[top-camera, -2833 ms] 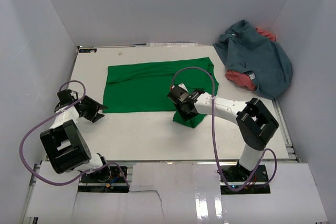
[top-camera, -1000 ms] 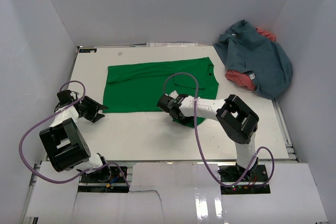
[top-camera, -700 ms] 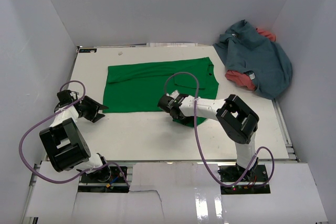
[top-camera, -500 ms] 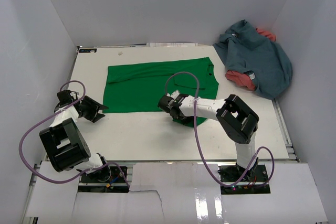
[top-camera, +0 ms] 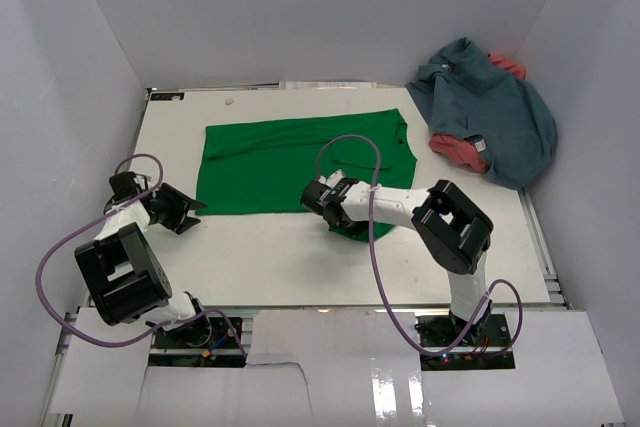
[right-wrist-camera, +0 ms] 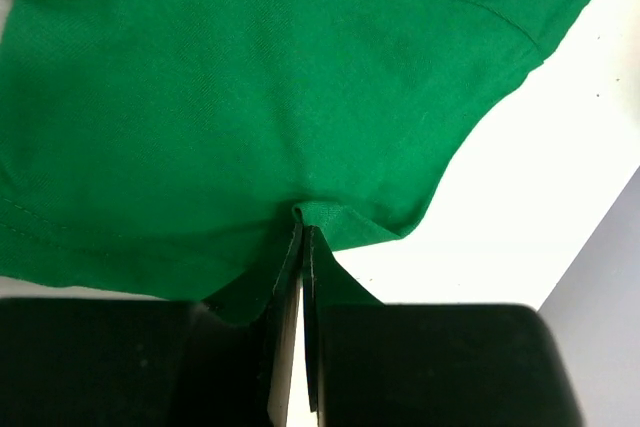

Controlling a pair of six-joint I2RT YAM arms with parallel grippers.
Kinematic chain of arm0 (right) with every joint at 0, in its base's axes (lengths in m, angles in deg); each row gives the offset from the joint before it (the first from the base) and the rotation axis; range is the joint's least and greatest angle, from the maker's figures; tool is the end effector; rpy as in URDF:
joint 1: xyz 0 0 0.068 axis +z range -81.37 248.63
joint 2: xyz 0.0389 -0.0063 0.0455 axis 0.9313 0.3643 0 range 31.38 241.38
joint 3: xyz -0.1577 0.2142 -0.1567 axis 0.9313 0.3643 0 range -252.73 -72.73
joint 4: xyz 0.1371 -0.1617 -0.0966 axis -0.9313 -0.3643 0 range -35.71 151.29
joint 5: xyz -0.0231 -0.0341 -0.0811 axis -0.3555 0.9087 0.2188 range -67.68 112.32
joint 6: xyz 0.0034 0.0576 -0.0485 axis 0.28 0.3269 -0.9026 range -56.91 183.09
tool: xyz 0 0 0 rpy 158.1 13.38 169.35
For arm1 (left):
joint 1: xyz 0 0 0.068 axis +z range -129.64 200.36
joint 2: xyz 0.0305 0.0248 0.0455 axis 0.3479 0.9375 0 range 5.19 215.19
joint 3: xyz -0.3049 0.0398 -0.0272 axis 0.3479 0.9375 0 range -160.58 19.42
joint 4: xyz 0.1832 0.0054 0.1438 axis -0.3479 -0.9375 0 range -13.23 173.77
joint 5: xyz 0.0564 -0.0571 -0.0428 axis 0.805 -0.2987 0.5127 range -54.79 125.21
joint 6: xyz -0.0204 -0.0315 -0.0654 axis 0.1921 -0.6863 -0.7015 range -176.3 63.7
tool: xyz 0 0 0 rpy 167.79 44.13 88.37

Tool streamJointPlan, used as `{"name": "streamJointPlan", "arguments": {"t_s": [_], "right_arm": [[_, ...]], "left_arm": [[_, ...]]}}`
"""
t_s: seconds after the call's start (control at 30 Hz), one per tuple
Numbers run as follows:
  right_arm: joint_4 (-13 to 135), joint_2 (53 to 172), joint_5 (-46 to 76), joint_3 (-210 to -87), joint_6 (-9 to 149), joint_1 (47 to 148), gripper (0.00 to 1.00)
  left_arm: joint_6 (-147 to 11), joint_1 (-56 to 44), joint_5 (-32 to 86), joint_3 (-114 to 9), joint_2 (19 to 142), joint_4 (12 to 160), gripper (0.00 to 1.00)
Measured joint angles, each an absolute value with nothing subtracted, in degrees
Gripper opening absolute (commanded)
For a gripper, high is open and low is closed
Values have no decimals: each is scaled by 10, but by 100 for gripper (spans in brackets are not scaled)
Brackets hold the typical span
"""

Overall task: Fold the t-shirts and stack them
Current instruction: Grap the side of the flattened tshirt closest away from the robot with both arms

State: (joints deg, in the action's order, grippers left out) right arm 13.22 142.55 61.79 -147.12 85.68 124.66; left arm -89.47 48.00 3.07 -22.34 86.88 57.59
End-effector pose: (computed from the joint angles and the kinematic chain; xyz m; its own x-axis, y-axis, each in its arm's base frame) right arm 0.2277 0.2655 0.1912 -0.7476 -0.5786 -0.3260 -0.3478 0.7593 -0.5500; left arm 0.2204 0.0773 0.2028 -0.5675 -0.8201 -0.0729 -0.6122 0.4795 -0.6288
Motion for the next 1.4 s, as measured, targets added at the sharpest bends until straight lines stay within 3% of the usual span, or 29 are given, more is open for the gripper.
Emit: {"name": "streamJointPlan", "arguments": {"t_s": [0.43,1.4], "right_arm": [[126,1335,611,-1471,872,1247,8],[121,1296,601,-1471,880,1247,8]], "left_arm": [[-898,480,43,-223,898,595,57],[-958,481,105,-256,974,662,51]]}}
